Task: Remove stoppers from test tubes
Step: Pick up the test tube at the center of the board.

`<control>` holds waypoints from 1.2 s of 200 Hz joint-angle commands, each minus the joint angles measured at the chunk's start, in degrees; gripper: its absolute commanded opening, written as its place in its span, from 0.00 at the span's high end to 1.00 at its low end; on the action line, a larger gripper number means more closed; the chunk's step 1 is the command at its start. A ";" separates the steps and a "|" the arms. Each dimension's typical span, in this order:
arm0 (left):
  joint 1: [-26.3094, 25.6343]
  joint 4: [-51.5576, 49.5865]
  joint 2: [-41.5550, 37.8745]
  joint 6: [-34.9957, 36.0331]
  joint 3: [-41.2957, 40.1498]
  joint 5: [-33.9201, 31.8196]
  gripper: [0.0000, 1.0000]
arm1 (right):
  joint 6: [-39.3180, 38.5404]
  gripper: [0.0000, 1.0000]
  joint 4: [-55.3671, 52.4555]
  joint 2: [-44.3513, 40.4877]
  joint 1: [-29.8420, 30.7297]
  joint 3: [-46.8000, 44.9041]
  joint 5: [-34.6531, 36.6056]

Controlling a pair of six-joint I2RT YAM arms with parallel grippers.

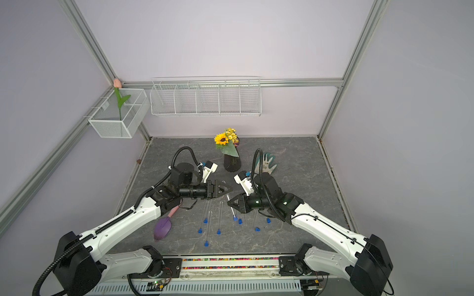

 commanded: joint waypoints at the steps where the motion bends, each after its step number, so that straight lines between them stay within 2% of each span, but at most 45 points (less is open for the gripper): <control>1: -0.29 2.03 0.87 0.30 2.35 1.14 0.33 | -0.46 0.85 1.84 -0.26 -0.32 -0.73 -1.24; 57: -0.29 1.46 1.93 0.00 1.91 0.93 0.56 | -0.22 0.85 2.65 0.61 -0.23 -0.55 -0.84; 122: -0.29 1.20 3.34 -1.02 2.08 1.50 0.94 | -0.33 0.85 2.75 0.98 -0.31 -0.73 -0.31; 137: -0.29 1.19 3.61 -1.37 2.00 1.66 0.99 | -0.43 0.83 2.49 0.71 -0.32 -0.74 0.21; 150: -0.22 0.99 3.61 -1.43 2.09 1.59 1.00 | -0.65 0.77 1.85 0.28 -0.29 -0.73 0.88; 166: -0.12 0.08 3.47 -1.39 2.35 1.11 1.00 | -1.10 0.62 0.72 -0.39 -0.38 -0.60 2.14; 199: 1.59 -1.17 2.62 -2.99 2.26 -0.45 1.00 | -2.30 0.39 -2.37 -2.16 -0.78 0.00 5.48; 215: 3.18 -1.32 1.47 -4.89 1.75 -1.80 1.00 | -2.39 0.28 -5.01 -3.04 -1.32 0.47 9.30; 240: 6.44 -3.02 -0.74 -9.88 1.05 -5.48 1.00 | -0.64 0.23 -6.40 -4.07 -3.80 0.13 10.87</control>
